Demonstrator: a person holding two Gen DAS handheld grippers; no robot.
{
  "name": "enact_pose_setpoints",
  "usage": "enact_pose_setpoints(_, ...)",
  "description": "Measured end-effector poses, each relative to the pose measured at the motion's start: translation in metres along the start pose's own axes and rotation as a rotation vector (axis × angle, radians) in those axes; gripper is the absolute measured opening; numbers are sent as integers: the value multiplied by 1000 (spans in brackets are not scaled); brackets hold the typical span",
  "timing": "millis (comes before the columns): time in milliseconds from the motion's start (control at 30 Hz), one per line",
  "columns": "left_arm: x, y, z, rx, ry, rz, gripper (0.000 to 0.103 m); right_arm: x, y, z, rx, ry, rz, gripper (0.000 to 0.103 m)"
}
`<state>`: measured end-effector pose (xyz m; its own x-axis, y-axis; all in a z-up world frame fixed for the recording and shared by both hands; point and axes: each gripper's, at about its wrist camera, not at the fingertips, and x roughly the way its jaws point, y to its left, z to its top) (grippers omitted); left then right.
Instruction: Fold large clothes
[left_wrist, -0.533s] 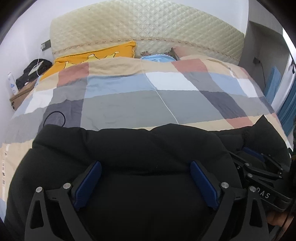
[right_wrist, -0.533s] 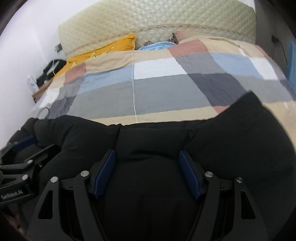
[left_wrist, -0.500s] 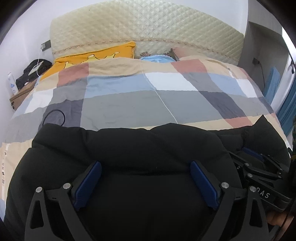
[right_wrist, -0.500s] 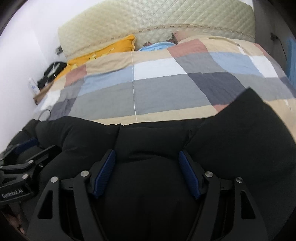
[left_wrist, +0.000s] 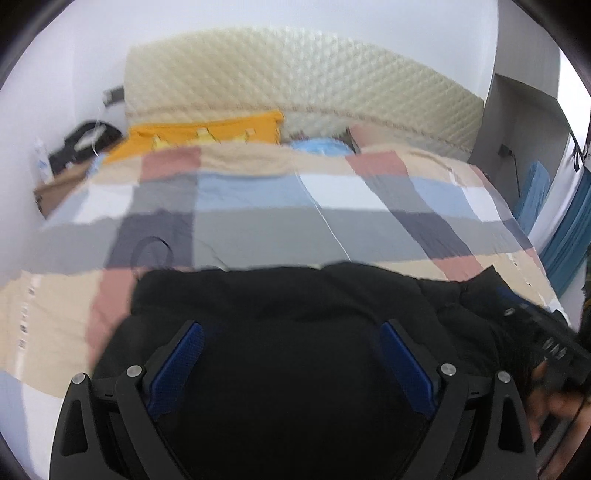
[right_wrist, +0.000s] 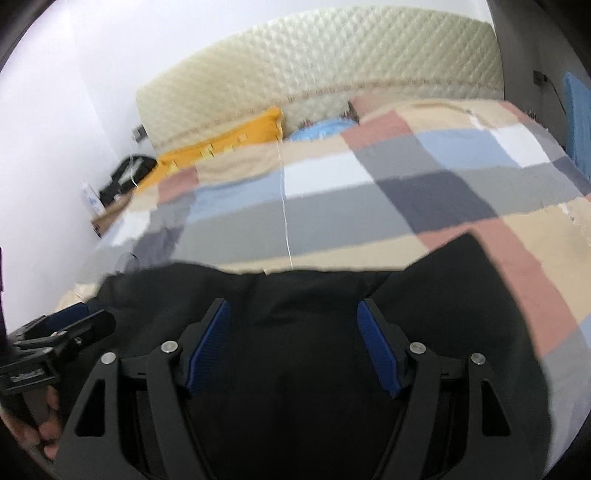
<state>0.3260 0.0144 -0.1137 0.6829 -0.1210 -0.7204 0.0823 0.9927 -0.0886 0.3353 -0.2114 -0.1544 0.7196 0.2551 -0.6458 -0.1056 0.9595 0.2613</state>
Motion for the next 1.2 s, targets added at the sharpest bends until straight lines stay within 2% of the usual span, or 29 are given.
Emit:
enact_pose_setpoints(133,-11,13,-3,12,-16,46,96,-16,-13,2,-8,-9,-25,72)
enact_pose_setpoints(267,-10,30,-11,-19,-17,94,96,-10,-36,-11,11,38,-84,72)
enact_pose_setpoints(367,-5,44,-16,-58,-3,63,96,1,-51,-13,43,61,-105,72)
enact_pose_setpoints(467,3,56,-20,-80,14,92,96,7,-65,-15,78,79,-118,72)
enact_pose_setpoints(600,12,66,-26,-119,32,45,96,14,-72,-22,85,85,-141,72)
enact_pose_setpoints(933,30,63,-37,-114,17,5,97,37,-81,-34,109,94,-114,75)
enact_pose_setpoints(1200,25,56,-39,-95,4,41,96,34,-78,-38,105,93,-152,76)
